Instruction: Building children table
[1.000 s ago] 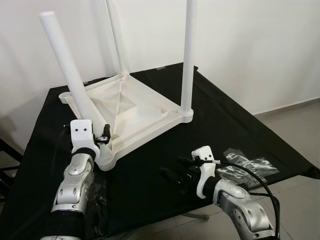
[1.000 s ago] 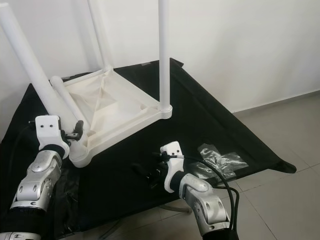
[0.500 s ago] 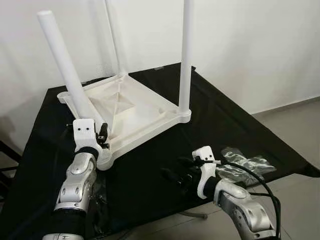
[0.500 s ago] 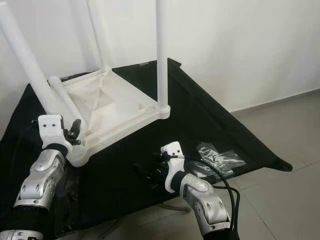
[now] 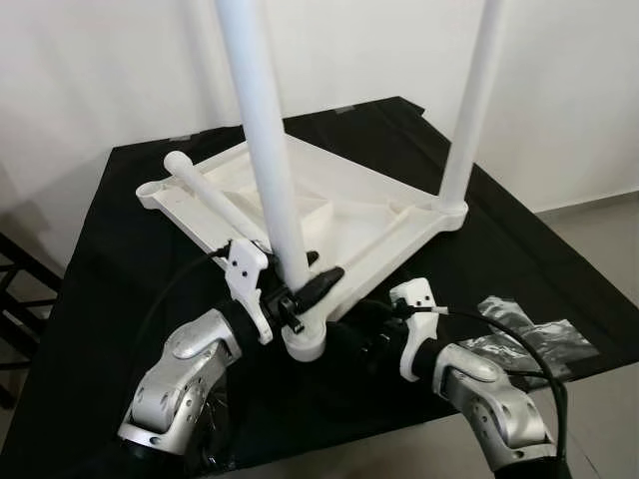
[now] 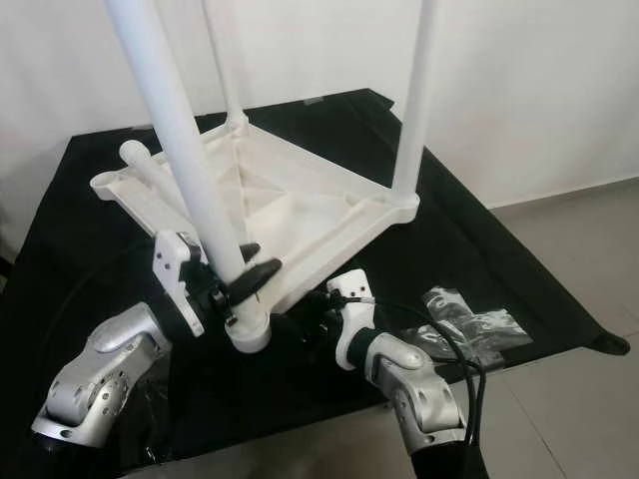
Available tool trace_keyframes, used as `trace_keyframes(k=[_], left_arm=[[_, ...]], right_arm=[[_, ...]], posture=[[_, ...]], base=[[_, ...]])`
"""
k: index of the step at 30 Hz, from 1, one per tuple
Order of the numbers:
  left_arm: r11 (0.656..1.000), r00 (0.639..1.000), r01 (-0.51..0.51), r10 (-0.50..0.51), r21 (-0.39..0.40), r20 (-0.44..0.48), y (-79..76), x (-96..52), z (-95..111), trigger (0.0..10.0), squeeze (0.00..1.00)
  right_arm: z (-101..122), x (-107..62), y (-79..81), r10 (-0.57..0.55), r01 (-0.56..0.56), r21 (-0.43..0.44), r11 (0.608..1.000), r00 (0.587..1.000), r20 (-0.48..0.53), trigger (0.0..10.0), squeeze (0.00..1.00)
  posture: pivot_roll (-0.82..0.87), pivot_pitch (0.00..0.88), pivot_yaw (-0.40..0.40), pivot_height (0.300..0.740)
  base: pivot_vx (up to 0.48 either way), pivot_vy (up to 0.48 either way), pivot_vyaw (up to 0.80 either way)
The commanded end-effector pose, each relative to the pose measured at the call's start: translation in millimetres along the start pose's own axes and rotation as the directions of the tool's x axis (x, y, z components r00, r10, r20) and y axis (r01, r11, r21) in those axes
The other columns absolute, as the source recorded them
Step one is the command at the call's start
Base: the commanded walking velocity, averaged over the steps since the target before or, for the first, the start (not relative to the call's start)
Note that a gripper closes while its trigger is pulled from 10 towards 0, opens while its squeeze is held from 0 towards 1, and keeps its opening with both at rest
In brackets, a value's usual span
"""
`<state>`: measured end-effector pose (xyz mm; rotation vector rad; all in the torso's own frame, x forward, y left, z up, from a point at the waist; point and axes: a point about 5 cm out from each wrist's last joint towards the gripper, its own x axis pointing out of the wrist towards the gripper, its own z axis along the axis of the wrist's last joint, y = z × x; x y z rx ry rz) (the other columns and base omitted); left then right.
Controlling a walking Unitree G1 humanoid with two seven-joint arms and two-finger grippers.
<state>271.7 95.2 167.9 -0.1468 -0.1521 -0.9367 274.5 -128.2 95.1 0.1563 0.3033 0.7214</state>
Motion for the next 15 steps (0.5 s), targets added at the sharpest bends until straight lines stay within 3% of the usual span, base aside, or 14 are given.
trace_keyframes(k=[1, 5, 6, 7, 8, 9, 10, 11, 13, 14, 15], left_arm=[[0.991, 0.991, 0.131, -0.129, -0.041, 0.041, -15.4, 5.8, 2, 0.0, 0.00], [0.991, 0.991, 0.132, -0.131, -0.034, 0.035, -14.3, 3.8, 2, 0.0, 0.00], [0.998, 0.998, 0.056, -0.055, -0.020, 0.024, -6.2, 4.3, 1, 10.0, 0.00], [0.998, 0.998, 0.056, -0.055, -0.020, 0.024, -6.2, 4.3, 1, 10.0, 0.00], [0.998, 0.998, -0.060, 0.060, 0.006, 0.014, 6.6, 4.5, 0, 10.0, 1.00], [0.981, 0.982, -0.190, 0.190, 0.027, 0.006, 20.9, 3.7, -2, 10.0, 1.00], [0.981, 0.982, -0.190, 0.190, 0.027, 0.006, 20.9, 3.7, -2, 10.0, 1.00], [0.958, 0.958, -0.286, 0.286, 0.032, -0.001, 31.9, 1.6, -3, 10.0, 1.00], [0.958, 0.958, -0.286, 0.286, 0.032, -0.001, 31.9, 1.6, -3, 10.0, 1.00], [0.929, 0.930, -0.366, 0.367, 0.056, -0.006, 41.2, -1.9, -3, 10.0, 1.00], [0.867, 0.869, -0.494, 0.495, 0.070, 0.001, 54.7, -8.6, -2, 10.0, 1.00]], right_arm=[[2, 6.5, 7.5, 0.031, -0.031, 0.005, 0.999, 0.999, 0.013, 10.0, 0.00], [2, 6.5, 7.5, 0.032, -0.032, 0.006, 0.999, 0.999, 0.013, 10.0, 0.00], [2, 6.5, 7.5, 0.032, -0.032, 0.007, 0.999, 0.999, 0.013, 10.0, 0.00], [2, 6.5, 7.5, 0.032, -0.032, 0.007, 0.999, 0.999, 0.013, 10.0, 0.00], [2, 6.4, 7.6, 0.033, -0.033, 0.007, 0.999, 0.999, 0.013, 10.0, 0.00], [1, 6.4, 7.7, 0.033, -0.033, 0.007, 0.999, 0.999, 0.013, 10.0, 0.00], [1, 6.4, 7.7, 0.033, -0.033, 0.007, 0.999, 0.999, 0.013, 10.0, 0.00], [1, 6.4, 7.7, 0.033, -0.033, 0.007, 0.999, 0.999, 0.013, 10.0, 0.00], [1, 6.4, 7.7, 0.033, -0.033, 0.007, 0.999, 0.999, 0.013, 10.0, 0.00], [1, 6.3, 7.9, 0.033, -0.033, 0.007, 0.999, 0.999, 0.013, 10.0, 0.00], [1, 6.4, 8.3, 0.033, -0.033, 0.008, 0.999, 0.999, 0.013, 10.0, 0.00]], posture=[[-0.13, 0.000, 0.048, 0.740], [-0.13, 0.000, 0.048, 0.740], [-0.13, 0.000, 0.050, 0.740], [-0.13, 0.000, 0.050, 0.740], [-0.13, 0.000, 0.050, 0.740], [-0.13, 0.000, 0.050, 0.740], [-0.13, 0.000, 0.050, 0.740], [-0.13, 0.000, 0.050, 0.740], [-0.13, 0.000, 0.050, 0.740], [-0.13, 0.000, 0.051, 0.740], [-0.13, 0.000, 0.054, 0.740]], base=[[0.000, 0.000, 0.00], [0.000, 0.000, 0.00], [0.000, 0.000, 0.00], [0.000, 0.000, 0.00], [0.000, 0.000, 0.00], [0.000, 0.000, 0.00], [0.000, 0.000, 0.00], [0.000, 0.000, 0.00], [0.000, 0.000, 0.00], [0.000, 0.000, 0.00], [0.000, 0.000, 0.00]])
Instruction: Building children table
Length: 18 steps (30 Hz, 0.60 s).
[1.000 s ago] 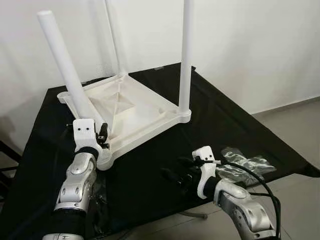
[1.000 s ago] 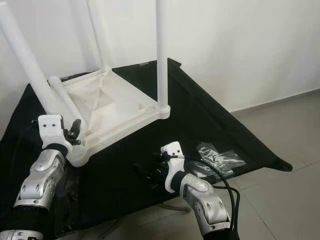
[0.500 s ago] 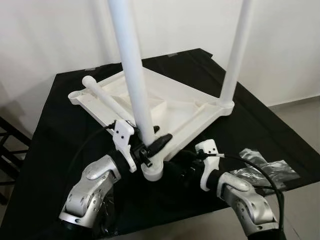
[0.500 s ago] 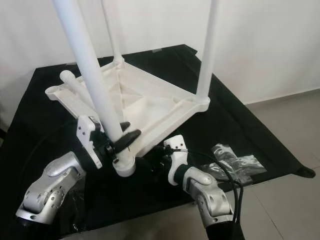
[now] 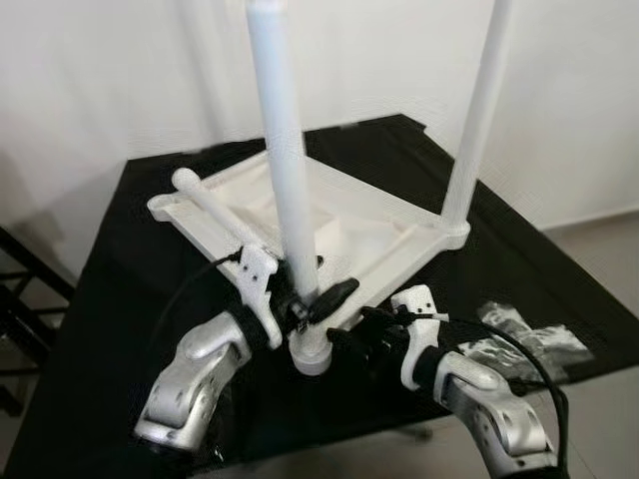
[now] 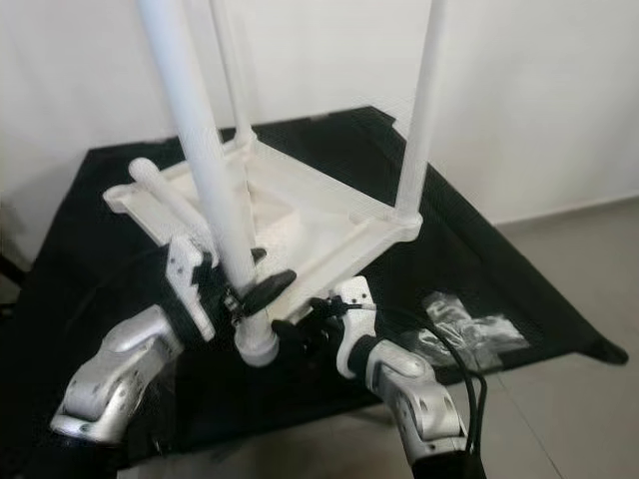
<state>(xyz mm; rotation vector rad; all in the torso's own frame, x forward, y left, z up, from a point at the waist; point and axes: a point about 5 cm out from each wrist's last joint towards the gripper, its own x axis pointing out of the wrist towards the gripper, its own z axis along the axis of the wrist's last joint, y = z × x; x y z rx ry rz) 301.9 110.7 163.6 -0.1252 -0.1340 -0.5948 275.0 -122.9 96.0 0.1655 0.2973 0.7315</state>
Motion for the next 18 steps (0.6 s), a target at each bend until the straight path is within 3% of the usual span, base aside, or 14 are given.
trace_keyframes(k=[1, 2, 4, 5, 7, 8, 9, 10, 11, 12, 13, 14, 16, 18], left_arm=[[0.962, 0.962, -0.273, 0.273, 0.030, -0.001, 34.5, -7.9, 1, 10.0, 1.00], [0.962, 0.962, -0.273, 0.273, 0.030, -0.001, 34.5, -7.9, 1, 10.0, 1.00], [0.910, 0.912, -0.411, 0.411, 0.053, -0.002, 49.5, -13.9, 1, 10.0, 1.00], [0.910, 0.912, -0.411, 0.411, 0.053, -0.002, 49.5, -13.9, 1, 10.0, 1.00], [0.867, 0.869, -0.492, 0.494, 0.079, -0.011, 58.4, -19.5, 1, 10.0, 1.00], [0.867, 0.869, -0.492, 0.494, 0.079, -0.011, 58.4, -19.5, 1, 10.0, 1.00], [0.837, 0.839, -0.541, 0.544, 0.082, -0.018, 63.7, -22.8, 0, 10.0, 0.00], [0.837, 0.839, -0.541, 0.544, 0.082, -0.018, 63.7, -22.8, 0, 10.0, 0.00], [0.806, 0.807, -0.585, 0.589, 0.086, -0.027, 68.4, -25.2, -2, 10.0, 0.00], [0.806, 0.807, -0.585, 0.589, 0.086, -0.027, 68.4, -25.2, -2, 10.0, 0.00], [0.775, 0.775, -0.627, 0.631, 0.077, -0.035, 72.5, -27.5, -3, 10.0, 0.00], [0.775, 0.775, -0.627, 0.631, 0.077, -0.035, 72.5, -27.5, -3, 10.0, 0.00], [0.731, 0.730, -0.678, 0.682, 0.072, -0.046, 76.7, -29.5, -6, 10.0, 0.00], [0.713, 0.711, -0.699, 0.701, 0.065, -0.052, 78.3, -30.5, -7, 10.0, 0.00]], right_arm=[[0, 2.8, 4.8, 0.021, -0.021, 0.003, 1.000, 1.000, 0.006, 10.0, 0.00], [0, 2.8, 4.8, 0.021, -0.021, 0.003, 1.000, 1.000, 0.006, 10.0, 0.00], [0, 3.1, 5.1, 0.022, -0.022, 0.005, 1.000, 1.000, 0.007, 10.0, 0.00], [0, 3.1, 5.1, 0.022, -0.022, 0.005, 1.000, 1.000, 0.007, 10.0, 0.00], [0, 3.1, 5.5, 0.023, -0.023, 0.008, 1.000, 1.000, 0.008, 10.0, 0.00], [0, 3.1, 5.5, 0.023, -0.023, 0.008, 1.000, 1.000, 0.008, 10.0, 0.00], [0, 3.0, 5.5, 0.023, -0.023, 0.009, 1.000, 1.000, 0.008, 10.0, 0.00], [0, 3.0, 5.5, 0.023, -0.023, 0.009, 1.000, 1.000, 0.008, 10.0, 0.00], [0, 2.9, 5.4, 0.023, -0.023, 0.010, 1.000, 1.000, 0.008, 10.0, 0.00], [0, 2.9, 5.4, 0.023, -0.023, 0.010, 1.000, 1.000, 0.008, 10.0, 0.00], [0, 2.8, 5.3, 0.023, -0.023, 0.010, 1.000, 1.000, 0.009, 10.0, 0.00], [0, 2.8, 5.3, 0.023, -0.023, 0.010, 1.000, 1.000, 0.009, 10.0, 0.00], [1, 2.6, 5.1, 0.023, -0.023, 0.010, 1.000, 1.000, 0.009, 10.0, 0.00], [1, 2.7, 4.8, 0.023, -0.023, 0.009, 1.000, 1.000, 0.008, 10.0, 0.00]], posture=[[-0.13, 0.000, 0.055, 0.740], [-0.13, 0.000, 0.055, 0.740], [-0.12, 0.000, 0.054, 0.740], [-0.12, 0.000, 0.054, 0.740], [-0.12, 0.000, 0.053, 0.740], [-0.12, 0.000, 0.053, 0.740], [-0.12, 0.000, 0.054, 0.740], [-0.12, 0.000, 0.054, 0.740], [-0.12, 0.000, 0.054, 0.740], [-0.12, 0.000, 0.054, 0.740], [-0.12, 0.000, 0.053, 0.740], [-0.12, 0.000, 0.053, 0.740], [-0.12, 0.000, 0.052, 0.740], [-0.12, 0.000, 0.051, 0.740]], base=[[0.000, 0.000, 0.00], [0.000, 0.000, 0.00], [0.000, 0.000, 0.00], [0.000, 0.000, 0.00], [0.000, 0.000, 0.00], [0.000, 0.000, 0.00], [0.000, 0.000, 0.00], [0.000, 0.000, 0.00], [0.000, 0.000, 0.00], [0.000, 0.000, 0.00], [0.000, 0.000, 0.00], [0.000, 0.000, 0.00], [0.000, 0.000, 0.00], [0.000, 0.000, 0.00]])
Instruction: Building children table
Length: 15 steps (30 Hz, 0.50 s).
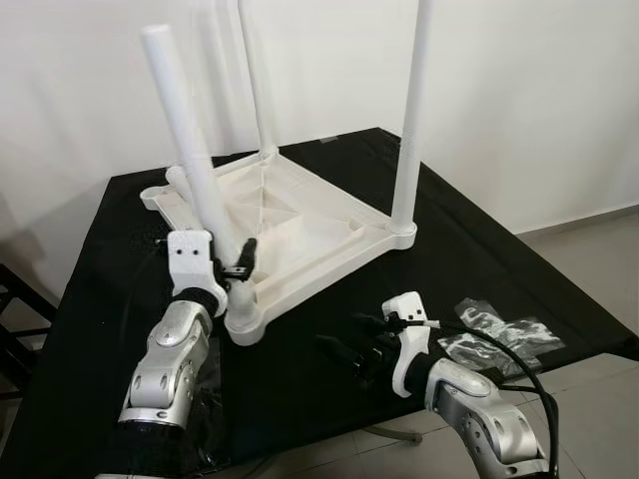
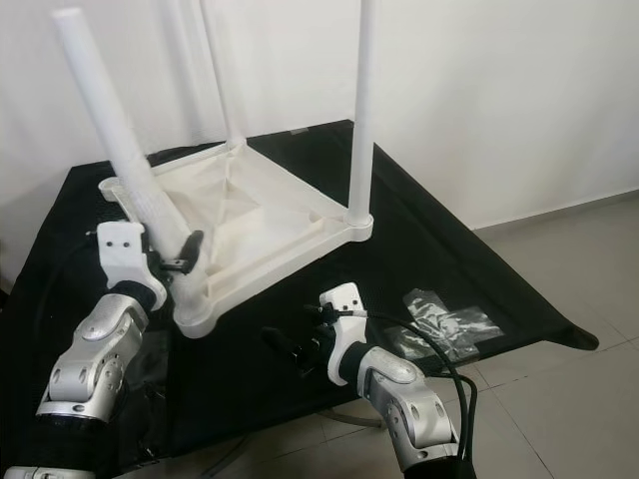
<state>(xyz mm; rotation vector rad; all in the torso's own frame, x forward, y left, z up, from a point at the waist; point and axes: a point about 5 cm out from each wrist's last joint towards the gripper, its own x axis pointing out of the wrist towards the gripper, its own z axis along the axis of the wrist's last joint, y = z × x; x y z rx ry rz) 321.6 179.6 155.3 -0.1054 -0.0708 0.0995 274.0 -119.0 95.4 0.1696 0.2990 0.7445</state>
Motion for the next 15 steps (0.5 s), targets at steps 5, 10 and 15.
trace_keyframes(k=[5, 10, 15], left_arm=[[0.998, 0.999, -0.052, 0.052, -0.037, -0.003, 7.0, 2.2, -3, 0.0, 0.00], [0.993, 0.991, 0.115, -0.113, -0.020, 0.076, -9.1, -0.3, 7, 0.0, 0.00], [0.982, 0.978, 0.191, -0.190, 0.005, 0.089, -14.8, -1.7, 10, 0.0, 0.00]], right_arm=[[2, 0.4, 0.6, 0.009, -0.009, 0.005, 1.000, 1.000, 0.009, 10.0, 0.00], [2, 0.4, -0.2, 0.008, -0.008, 0.004, 1.000, 1.000, 0.008, 10.0, 0.00], [3, 0.5, -0.4, 0.008, -0.008, 0.003, 1.000, 1.000, 0.009, 10.0, 0.00]], posture=[[-0.12, 0.000, 0.048, 0.740], [-0.12, 0.000, 0.048, 0.740], [-0.12, 0.000, 0.047, 0.740]], base=[[0.000, 0.000, 0.00], [0.000, 0.000, 0.00], [0.000, 0.000, 0.00]])
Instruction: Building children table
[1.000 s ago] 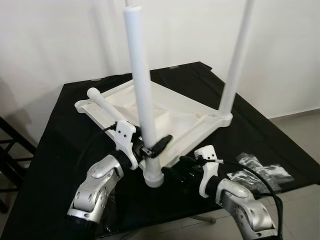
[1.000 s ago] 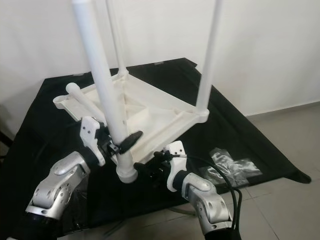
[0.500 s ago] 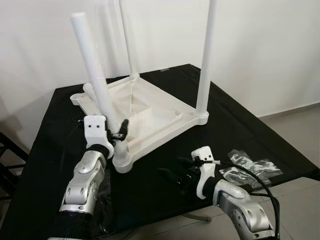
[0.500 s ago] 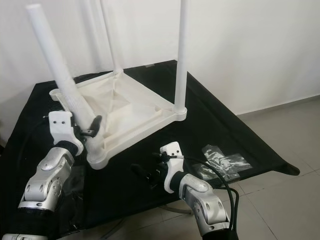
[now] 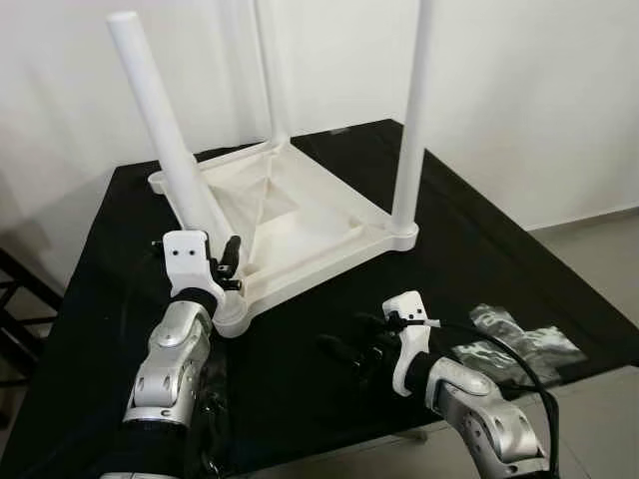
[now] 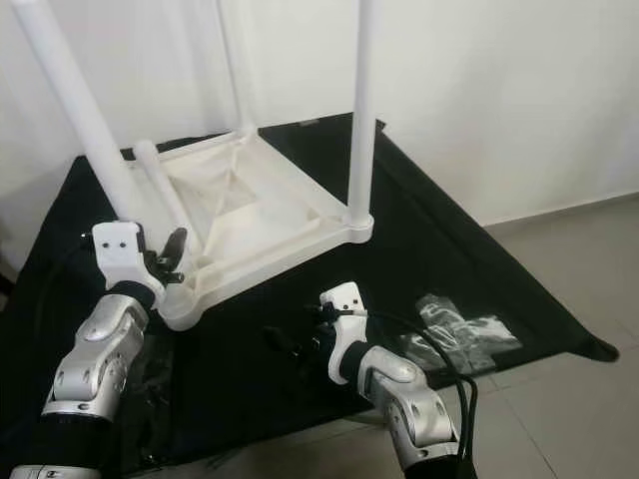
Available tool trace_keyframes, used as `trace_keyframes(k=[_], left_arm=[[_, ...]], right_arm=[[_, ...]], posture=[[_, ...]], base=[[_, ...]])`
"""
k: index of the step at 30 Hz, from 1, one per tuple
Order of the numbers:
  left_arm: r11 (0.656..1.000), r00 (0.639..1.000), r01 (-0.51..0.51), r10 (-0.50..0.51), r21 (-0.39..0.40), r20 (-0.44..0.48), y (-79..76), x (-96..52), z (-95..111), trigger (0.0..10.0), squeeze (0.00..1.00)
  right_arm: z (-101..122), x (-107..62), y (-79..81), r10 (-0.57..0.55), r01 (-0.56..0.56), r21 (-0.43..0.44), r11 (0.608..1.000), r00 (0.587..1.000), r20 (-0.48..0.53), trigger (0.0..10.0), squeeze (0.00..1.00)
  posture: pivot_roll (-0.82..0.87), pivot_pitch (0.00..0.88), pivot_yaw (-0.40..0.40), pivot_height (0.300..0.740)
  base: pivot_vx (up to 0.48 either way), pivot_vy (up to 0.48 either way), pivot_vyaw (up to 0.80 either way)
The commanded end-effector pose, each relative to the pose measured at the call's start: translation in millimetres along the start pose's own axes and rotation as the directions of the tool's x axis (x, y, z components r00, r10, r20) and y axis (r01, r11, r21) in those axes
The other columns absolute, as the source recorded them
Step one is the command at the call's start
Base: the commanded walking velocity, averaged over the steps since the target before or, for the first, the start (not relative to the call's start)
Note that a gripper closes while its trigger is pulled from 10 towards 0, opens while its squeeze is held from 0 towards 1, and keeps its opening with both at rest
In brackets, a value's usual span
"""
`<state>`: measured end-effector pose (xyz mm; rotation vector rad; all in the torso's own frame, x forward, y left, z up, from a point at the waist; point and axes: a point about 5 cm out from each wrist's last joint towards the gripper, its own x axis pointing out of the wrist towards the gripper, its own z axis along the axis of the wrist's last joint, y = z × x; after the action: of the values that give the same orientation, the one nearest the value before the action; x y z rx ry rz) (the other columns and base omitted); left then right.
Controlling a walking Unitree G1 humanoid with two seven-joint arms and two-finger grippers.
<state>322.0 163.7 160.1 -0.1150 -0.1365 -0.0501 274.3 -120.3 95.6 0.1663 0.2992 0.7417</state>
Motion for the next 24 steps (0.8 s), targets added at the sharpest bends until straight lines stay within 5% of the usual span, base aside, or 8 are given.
trace_keyframes(k=[1, 4, 6, 10, 18, 22, 23, 24], left_arm=[[0.999, 0.999, 0.040, -0.041, 0.016, 0.030, 1.2, -0.6, 7, 0.0, 0.00], [0.969, 0.969, 0.245, -0.244, -0.030, 0.040, -17.5, -4.0, 11, 0.0, 0.00], [0.756, 0.757, 0.653, -0.653, -0.029, 0.009, -57.3, -31.4, 13, 0.0, 0.00], [0.482, 0.481, 0.875, -0.876, -0.035, -0.045, -84.6, -63.1, 6, 0.0, 0.00], [0.523, 0.522, 0.852, -0.846, 0.028, -0.108, -79.1, -55.2, -8, 0.0, 0.00], [0.653, 0.660, 0.752, -0.742, 0.094, -0.119, -66.9, -41.6, -9, 0.0, 0.00], [0.711, 0.719, 0.695, -0.684, 0.108, -0.122, -60.4, -35.4, -10, 10.0, 0.00], [0.711, 0.719, 0.695, -0.684, 0.108, -0.122, -60.4, -35.4, -10, 10.0, 0.00]], right_arm=[[3, 1.3, 0.7, 0.011, -0.011, 0.006, 1.000, 1.000, 0.010, 10.0, 0.00], [3, 1.4, 0.9, 0.011, -0.012, 0.006, 1.000, 1.000, 0.010, 10.0, 0.00], [2, 1.5, 0.9, 0.012, -0.012, 0.007, 1.000, 1.000, 0.009, 10.0, 0.00], [2, 1.9, 1.0, 0.012, -0.012, 0.006, 1.000, 1.000, 0.008, 10.0, 0.00], [2, 2.0, 1.4, 0.011, -0.011, 0.005, 1.000, 1.000, 0.010, 10.0, 0.00], [2, 2.1, 1.5, 0.012, -0.012, 0.007, 1.000, 1.000, 0.009, 10.0, 0.00], [2, 2.0, 1.6, 0.012, -0.012, 0.008, 1.000, 1.000, 0.009, 10.0, 0.00], [2, 2.0, 1.6, 0.012, -0.012, 0.008, 1.000, 1.000, 0.009, 10.0, 0.00]], posture=[[-0.12, 0.000, 0.047, 0.740], [-0.12, 0.000, 0.046, 0.740], [-0.12, 0.000, 0.040, 0.740], [-0.12, 0.000, 0.044, 0.740], [-0.12, 0.000, 0.045, 0.740], [-0.12, 0.000, 0.043, 0.740], [-0.12, 0.000, 0.044, 0.740], [-0.12, 0.000, 0.044, 0.740]], base=[[0.000, 0.000, 0.00], [0.000, 0.000, 0.00], [0.000, 0.000, 0.00], [0.000, 0.000, 0.00], [0.000, 0.000, 0.00], [0.000, 0.000, 0.00], [0.000, 0.000, 0.00], [0.000, 0.000, 0.00]])
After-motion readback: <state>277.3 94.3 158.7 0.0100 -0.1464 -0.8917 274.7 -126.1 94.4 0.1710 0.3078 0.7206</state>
